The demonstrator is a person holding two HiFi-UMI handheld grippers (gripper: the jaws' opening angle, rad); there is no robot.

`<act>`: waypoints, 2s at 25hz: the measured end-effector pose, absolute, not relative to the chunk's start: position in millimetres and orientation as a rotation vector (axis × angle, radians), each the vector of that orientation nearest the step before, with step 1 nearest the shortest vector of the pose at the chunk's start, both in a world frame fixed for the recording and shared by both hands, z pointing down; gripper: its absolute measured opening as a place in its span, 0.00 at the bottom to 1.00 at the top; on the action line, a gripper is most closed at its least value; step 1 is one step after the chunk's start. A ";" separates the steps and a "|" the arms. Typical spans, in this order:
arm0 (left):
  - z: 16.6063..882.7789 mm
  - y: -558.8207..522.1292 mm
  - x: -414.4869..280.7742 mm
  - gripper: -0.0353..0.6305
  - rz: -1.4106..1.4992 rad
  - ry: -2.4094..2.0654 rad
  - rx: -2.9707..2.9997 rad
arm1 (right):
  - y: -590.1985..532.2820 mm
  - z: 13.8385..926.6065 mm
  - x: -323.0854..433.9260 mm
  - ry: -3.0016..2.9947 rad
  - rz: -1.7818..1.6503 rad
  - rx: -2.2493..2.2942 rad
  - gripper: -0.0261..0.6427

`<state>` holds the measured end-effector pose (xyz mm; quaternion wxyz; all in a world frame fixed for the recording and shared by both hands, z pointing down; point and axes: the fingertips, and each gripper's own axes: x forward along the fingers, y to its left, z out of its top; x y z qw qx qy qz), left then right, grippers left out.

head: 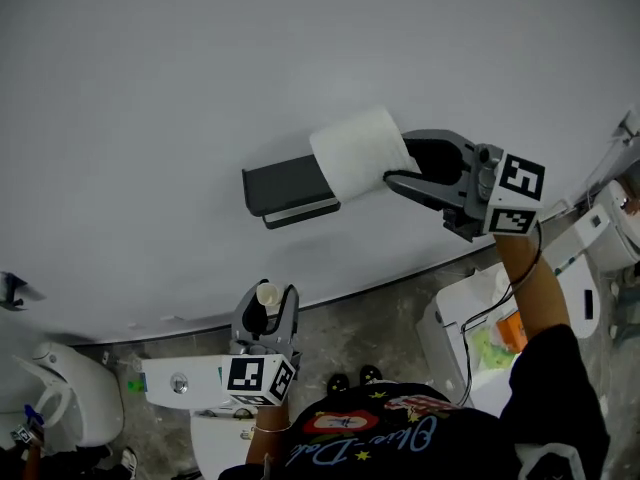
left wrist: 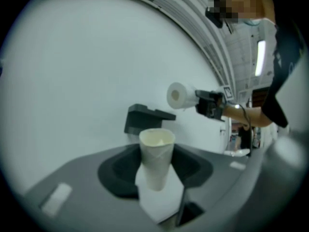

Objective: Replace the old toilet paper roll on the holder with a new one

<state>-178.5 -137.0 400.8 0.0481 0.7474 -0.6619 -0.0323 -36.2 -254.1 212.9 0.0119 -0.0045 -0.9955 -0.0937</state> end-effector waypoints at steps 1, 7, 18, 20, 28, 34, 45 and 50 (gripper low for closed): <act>400.7 -140.0 -174.0 0.34 -0.087 -2.006 2.292 | -256.8 222.0 -22.8 -3.166 -0.189 0.031 0.33; 402.8 -148.5 -160.6 0.34 -0.040 -1.963 2.328 | -273.0 306.8 21.8 -3.261 0.276 0.267 0.33; 397.1 -143.9 -169.2 0.34 -0.020 -2.024 2.286 | -305.4 373.5 -16.1 -3.214 0.591 0.225 0.32; 398.4 -143.0 -169.8 0.34 -0.021 -2.027 2.278 | -304.4 376.8 -26.3 -3.201 0.594 0.191 0.32; 398.8 -134.9 -175.9 0.34 0.004 -2.078 2.265 | -277.6 376.4 -79.2 -3.152 0.541 0.041 0.32; 404.6 -128.6 -177.3 0.34 -0.001 -2.080 2.244 | -264.8 382.8 -109.5 -3.131 0.580 -0.022 0.32; 410.6 -123.7 -179.1 0.34 -0.008 -2.051 2.236 | -259.6 388.6 -122.8 -3.097 0.424 0.068 0.33; 409.9 -129.1 -174.8 0.34 -0.013 -2.029 2.260 | -259.8 384.0 -119.7 -3.105 0.282 0.164 0.39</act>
